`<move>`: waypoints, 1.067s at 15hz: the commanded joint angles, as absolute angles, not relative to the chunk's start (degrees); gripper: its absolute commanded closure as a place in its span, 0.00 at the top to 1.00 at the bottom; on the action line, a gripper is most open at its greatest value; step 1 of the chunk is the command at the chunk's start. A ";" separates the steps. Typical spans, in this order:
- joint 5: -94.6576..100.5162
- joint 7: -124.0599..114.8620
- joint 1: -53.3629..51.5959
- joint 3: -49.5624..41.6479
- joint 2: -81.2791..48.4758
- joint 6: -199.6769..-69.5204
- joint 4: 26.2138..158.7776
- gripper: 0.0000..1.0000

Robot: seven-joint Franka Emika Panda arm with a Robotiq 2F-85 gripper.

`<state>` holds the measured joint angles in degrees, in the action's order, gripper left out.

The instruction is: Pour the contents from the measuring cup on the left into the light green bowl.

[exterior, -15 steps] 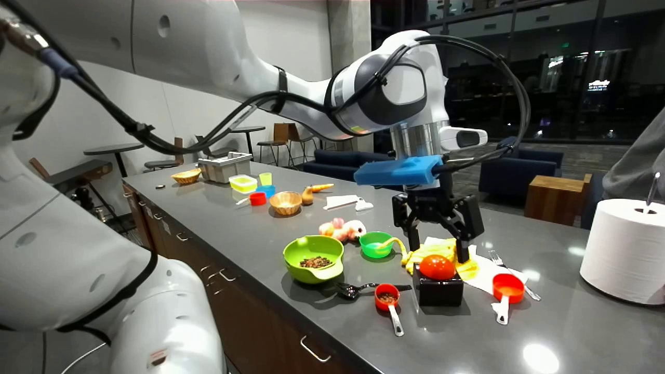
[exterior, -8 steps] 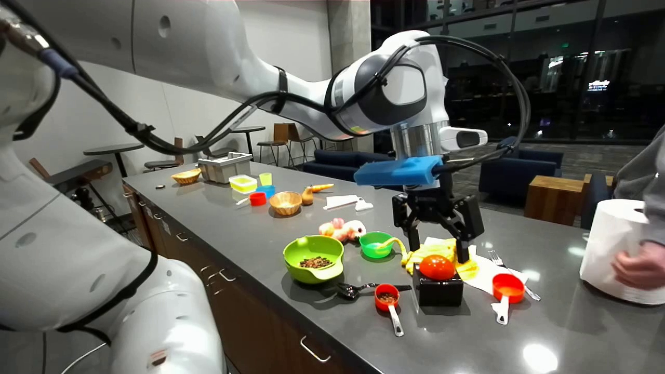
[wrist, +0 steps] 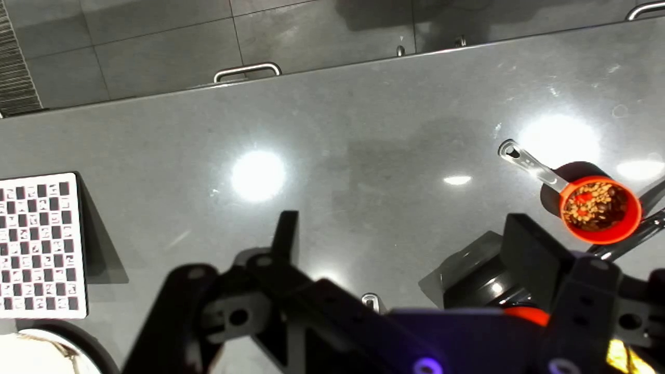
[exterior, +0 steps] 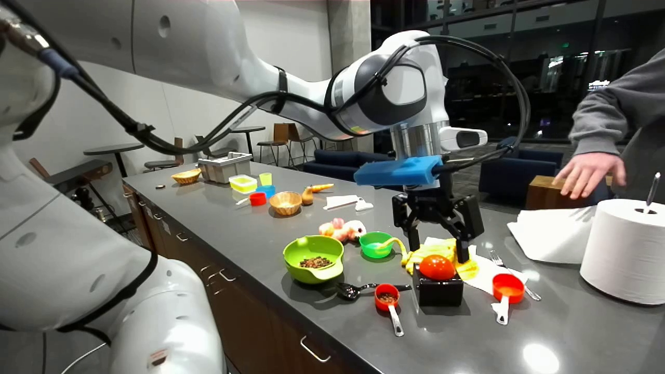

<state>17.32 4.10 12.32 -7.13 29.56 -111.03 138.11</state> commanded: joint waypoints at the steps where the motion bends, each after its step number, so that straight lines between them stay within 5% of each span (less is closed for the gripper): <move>1: 17.57 3.87 11.67 -7.65 29.58 -110.80 137.98 1.00; 16: 14.70 16.36 7.93 -10.35 29.73 -109.13 138.60 1.00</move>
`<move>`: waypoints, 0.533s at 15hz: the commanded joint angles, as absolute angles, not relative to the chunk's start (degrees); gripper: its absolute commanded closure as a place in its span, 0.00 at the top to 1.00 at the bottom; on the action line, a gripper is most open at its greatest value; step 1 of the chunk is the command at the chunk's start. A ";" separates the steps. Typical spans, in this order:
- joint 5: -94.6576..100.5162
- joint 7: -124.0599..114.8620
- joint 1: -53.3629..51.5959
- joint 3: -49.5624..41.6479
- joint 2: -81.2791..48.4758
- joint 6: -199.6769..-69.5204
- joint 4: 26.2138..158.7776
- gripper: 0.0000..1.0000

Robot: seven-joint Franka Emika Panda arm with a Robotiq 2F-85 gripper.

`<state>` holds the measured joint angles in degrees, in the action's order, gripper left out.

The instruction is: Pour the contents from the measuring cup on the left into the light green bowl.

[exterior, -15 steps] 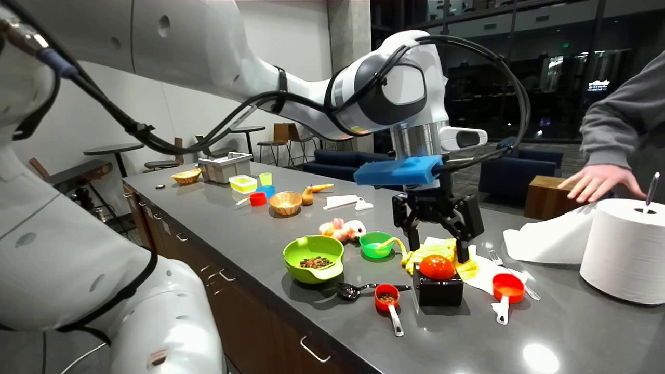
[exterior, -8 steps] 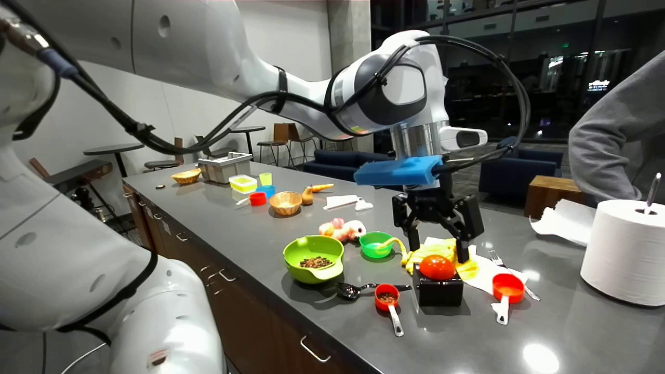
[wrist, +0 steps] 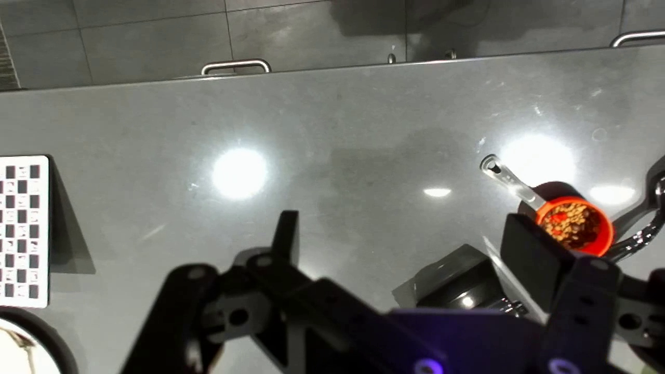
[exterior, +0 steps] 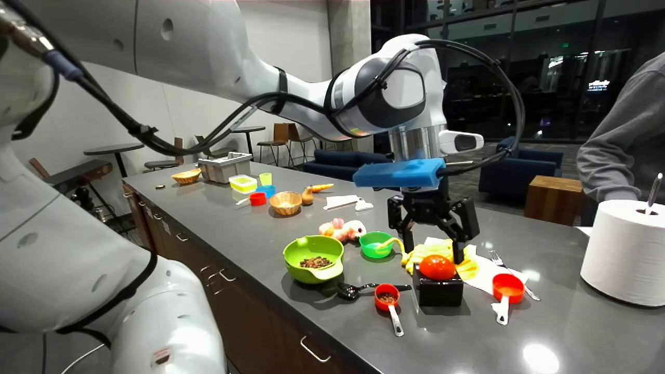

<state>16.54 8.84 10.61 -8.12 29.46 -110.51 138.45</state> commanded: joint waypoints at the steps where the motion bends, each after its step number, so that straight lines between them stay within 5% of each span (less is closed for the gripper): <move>1: 14.01 18.79 7.25 -10.92 29.80 -108.92 138.80 1.00; 8: 9.11 38.55 2.77 -15.46 28.72 -104.74 138.09 1.00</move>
